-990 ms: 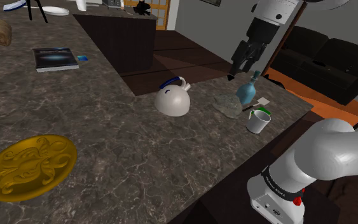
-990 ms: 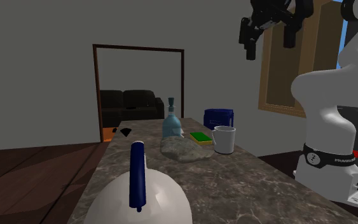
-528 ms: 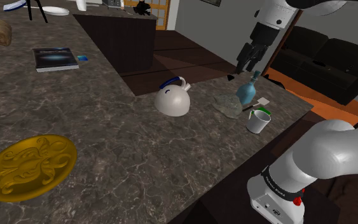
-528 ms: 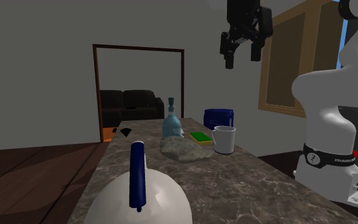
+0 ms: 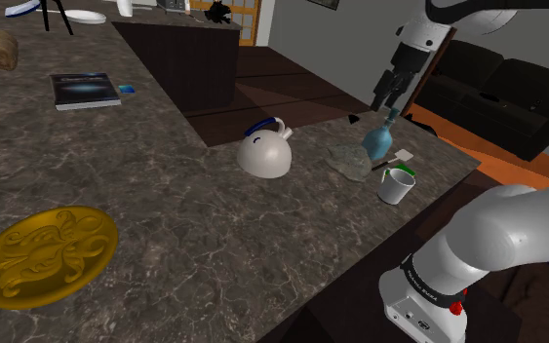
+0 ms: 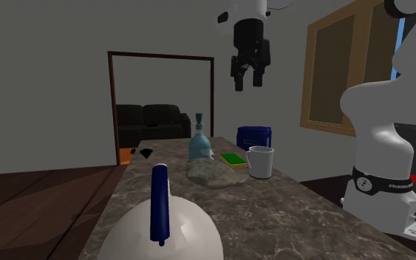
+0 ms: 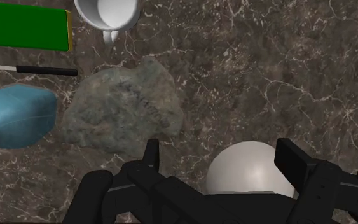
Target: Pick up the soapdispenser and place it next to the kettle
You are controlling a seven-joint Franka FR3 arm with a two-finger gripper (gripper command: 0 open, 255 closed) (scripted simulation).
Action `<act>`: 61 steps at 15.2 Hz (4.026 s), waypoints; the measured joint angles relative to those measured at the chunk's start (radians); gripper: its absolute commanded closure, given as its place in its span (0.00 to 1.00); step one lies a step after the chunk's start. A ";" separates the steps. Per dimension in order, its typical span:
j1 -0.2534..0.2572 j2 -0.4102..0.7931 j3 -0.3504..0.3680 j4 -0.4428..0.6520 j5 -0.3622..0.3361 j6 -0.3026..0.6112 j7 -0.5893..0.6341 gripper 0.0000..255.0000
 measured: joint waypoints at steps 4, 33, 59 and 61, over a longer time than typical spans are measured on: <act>-0.024 0.082 -0.076 0.027 -0.029 0.052 -0.089 0.00; -0.162 0.817 -0.354 0.534 0.199 0.200 -0.619 0.00; -0.160 0.785 -0.361 0.612 0.176 0.095 -0.605 1.00; -0.159 0.782 -0.362 0.634 0.174 0.071 -0.601 1.00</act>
